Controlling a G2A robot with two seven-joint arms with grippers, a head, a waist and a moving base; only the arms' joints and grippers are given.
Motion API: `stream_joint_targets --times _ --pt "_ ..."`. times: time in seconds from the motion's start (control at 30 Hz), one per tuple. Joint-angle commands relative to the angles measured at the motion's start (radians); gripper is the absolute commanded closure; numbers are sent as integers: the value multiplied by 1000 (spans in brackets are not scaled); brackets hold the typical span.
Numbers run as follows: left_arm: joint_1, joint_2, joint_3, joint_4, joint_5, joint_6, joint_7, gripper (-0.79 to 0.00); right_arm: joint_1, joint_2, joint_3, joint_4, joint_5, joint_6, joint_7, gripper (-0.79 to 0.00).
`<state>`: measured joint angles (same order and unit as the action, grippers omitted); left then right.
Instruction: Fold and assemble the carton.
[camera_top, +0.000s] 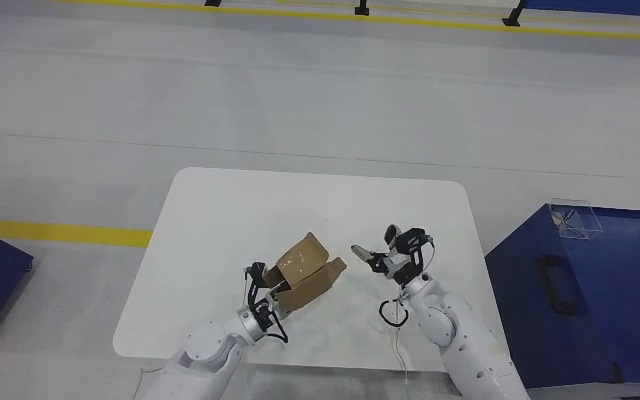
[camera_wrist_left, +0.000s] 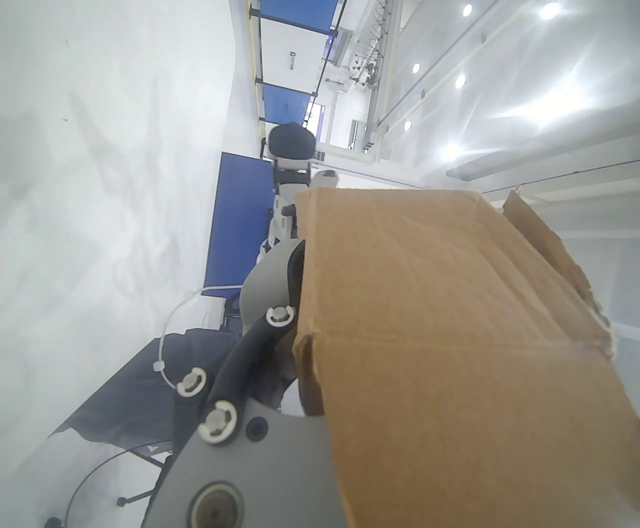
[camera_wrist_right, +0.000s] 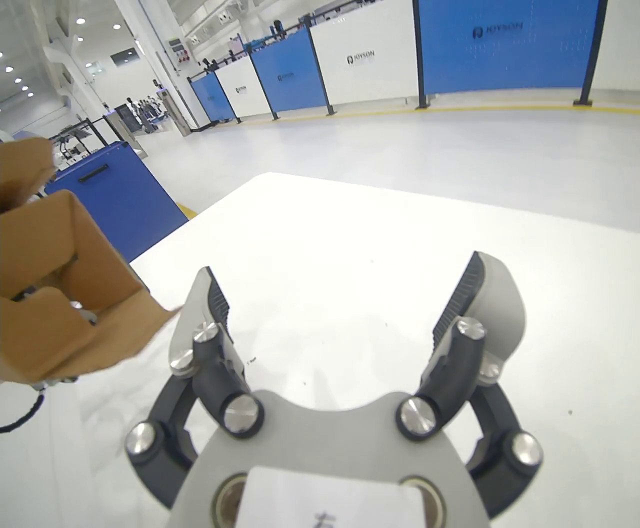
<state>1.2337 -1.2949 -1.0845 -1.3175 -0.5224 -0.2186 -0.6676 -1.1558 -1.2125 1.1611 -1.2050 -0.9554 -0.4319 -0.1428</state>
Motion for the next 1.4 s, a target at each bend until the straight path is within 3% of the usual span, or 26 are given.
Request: stream_joint_targets --times 0.0,0.2,0.47,1.03,1.37 --pt "2 1 -5 -3 5 -2 -5 0 2 -4 -17 23 76 -90 76 -785" --pt "4 2 3 -17 21 5 -28 0 8 -18 -68 35 232 -222 199 -785" --pt "5 2 10 -13 40 1 -37 0 -1 -11 -31 -8 351 -281 255 -785" --pt "2 1 16 -8 68 -2 -38 0 7 -7 -31 -79 360 -254 347 -785" --pt "-10 -2 22 1 74 5 -27 0 8 -7 -32 -94 321 -233 339 -785"
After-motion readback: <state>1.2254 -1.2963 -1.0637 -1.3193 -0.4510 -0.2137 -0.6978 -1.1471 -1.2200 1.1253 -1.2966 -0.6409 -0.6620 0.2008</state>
